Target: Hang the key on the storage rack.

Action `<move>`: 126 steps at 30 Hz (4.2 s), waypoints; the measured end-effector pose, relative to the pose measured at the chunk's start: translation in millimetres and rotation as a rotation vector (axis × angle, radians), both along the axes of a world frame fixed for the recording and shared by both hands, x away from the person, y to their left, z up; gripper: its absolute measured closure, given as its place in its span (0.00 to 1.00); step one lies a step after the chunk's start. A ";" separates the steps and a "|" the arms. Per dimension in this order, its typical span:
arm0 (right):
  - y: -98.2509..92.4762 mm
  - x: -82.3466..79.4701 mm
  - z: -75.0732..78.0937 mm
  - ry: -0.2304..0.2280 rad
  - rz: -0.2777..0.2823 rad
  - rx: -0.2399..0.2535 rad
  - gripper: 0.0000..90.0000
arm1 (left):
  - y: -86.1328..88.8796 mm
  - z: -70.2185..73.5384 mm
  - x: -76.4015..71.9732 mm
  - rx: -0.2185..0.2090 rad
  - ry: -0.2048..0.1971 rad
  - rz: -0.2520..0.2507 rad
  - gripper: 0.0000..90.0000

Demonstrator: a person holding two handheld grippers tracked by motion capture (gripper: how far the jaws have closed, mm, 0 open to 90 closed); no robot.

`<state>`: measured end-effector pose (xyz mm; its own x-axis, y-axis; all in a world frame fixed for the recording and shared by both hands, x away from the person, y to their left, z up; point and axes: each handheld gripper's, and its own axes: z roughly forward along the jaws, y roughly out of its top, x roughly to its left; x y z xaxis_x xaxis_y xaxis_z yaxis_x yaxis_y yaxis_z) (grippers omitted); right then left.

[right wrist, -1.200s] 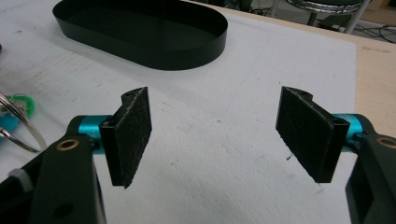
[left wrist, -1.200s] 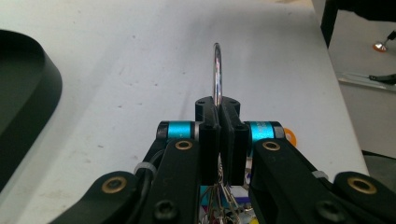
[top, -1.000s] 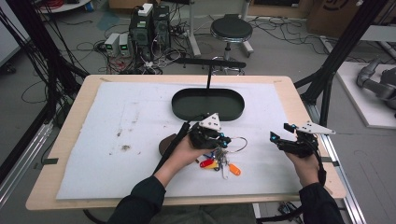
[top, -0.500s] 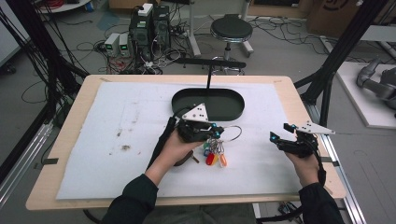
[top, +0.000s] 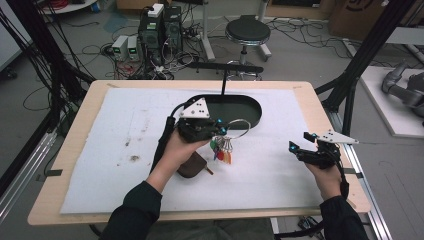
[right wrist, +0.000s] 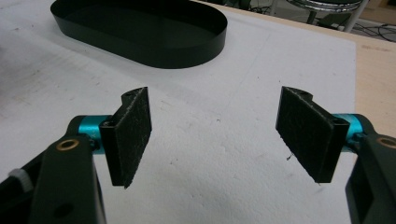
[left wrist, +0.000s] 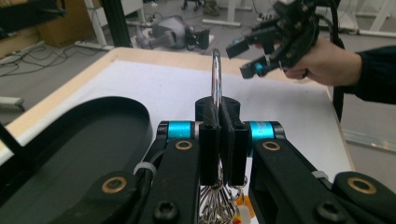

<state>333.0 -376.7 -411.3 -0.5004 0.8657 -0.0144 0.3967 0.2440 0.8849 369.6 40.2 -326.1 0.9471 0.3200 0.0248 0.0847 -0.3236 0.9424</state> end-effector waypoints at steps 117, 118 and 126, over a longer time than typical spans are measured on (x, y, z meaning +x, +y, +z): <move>2.6 3.1 -2.2 0.002 0.019 -0.011 0.30 | 80.0 3.6 125.0 -0.065 0.048 0.571 0.66; 2.9 3.2 -2.3 0.004 0.019 -0.011 0.30 | 80.0 3.6 125.0 -0.065 0.048 0.571 0.62; 3.2 4.0 -2.7 -0.001 0.021 -0.019 0.30 | 90.2 11.5 86.4 0.000 -0.036 0.545 0.45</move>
